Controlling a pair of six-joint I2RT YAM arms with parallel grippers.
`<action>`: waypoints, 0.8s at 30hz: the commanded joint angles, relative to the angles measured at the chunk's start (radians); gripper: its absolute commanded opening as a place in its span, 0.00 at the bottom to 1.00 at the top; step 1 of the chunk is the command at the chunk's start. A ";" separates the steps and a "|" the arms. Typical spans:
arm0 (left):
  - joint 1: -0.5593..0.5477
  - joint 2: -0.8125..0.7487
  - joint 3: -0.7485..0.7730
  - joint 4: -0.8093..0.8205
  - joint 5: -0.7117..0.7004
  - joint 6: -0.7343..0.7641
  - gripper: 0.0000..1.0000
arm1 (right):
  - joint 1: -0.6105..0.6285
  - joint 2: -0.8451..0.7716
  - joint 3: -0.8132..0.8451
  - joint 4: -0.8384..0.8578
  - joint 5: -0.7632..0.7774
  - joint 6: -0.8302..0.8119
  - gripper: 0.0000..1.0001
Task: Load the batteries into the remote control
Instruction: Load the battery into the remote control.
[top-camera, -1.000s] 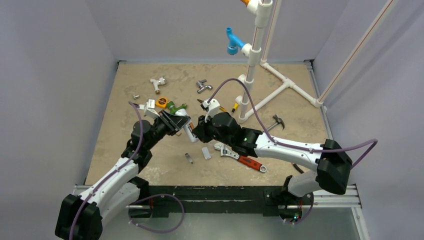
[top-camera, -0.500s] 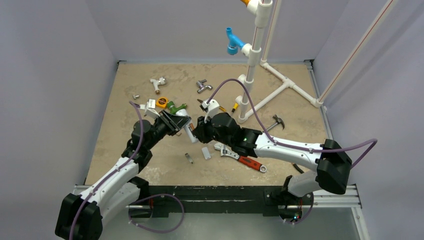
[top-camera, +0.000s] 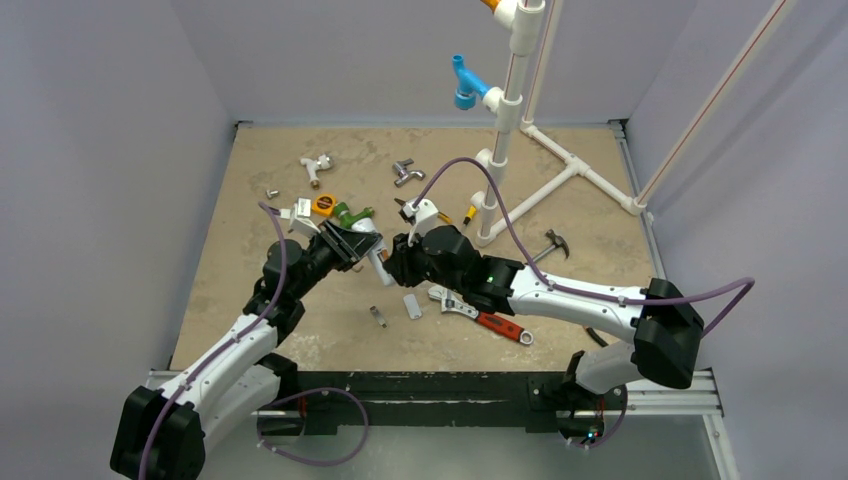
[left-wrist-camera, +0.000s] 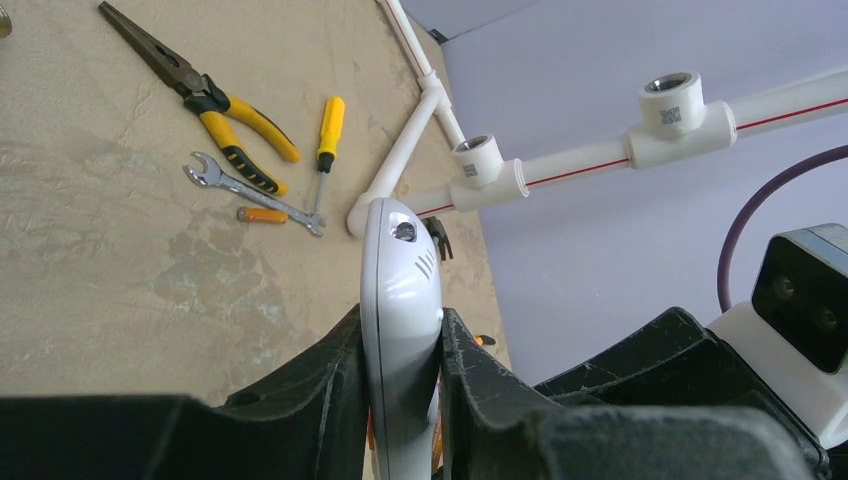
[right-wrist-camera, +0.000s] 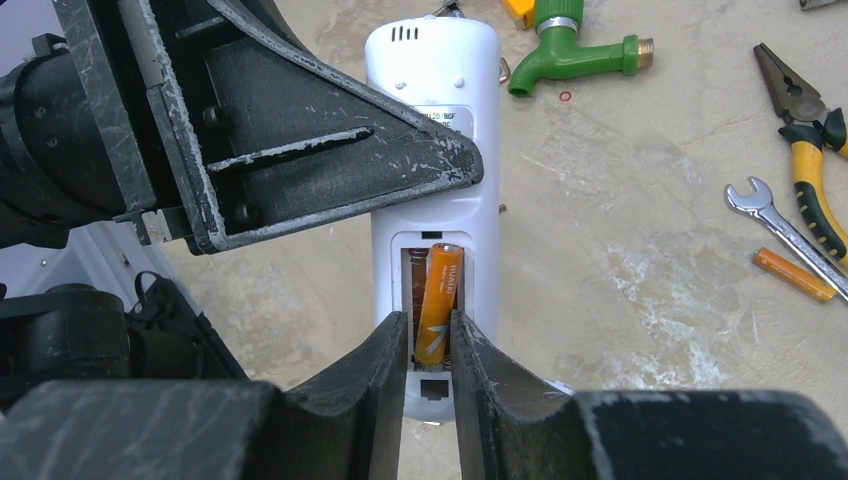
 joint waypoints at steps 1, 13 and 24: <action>0.001 0.001 0.032 0.067 0.008 -0.020 0.00 | 0.006 -0.022 0.041 -0.011 -0.006 -0.001 0.24; 0.001 -0.001 0.026 0.077 0.013 -0.027 0.00 | 0.006 -0.041 0.032 0.002 0.022 -0.014 0.34; 0.001 -0.010 0.025 0.076 0.027 -0.027 0.00 | 0.006 -0.080 0.006 0.039 0.054 -0.061 0.34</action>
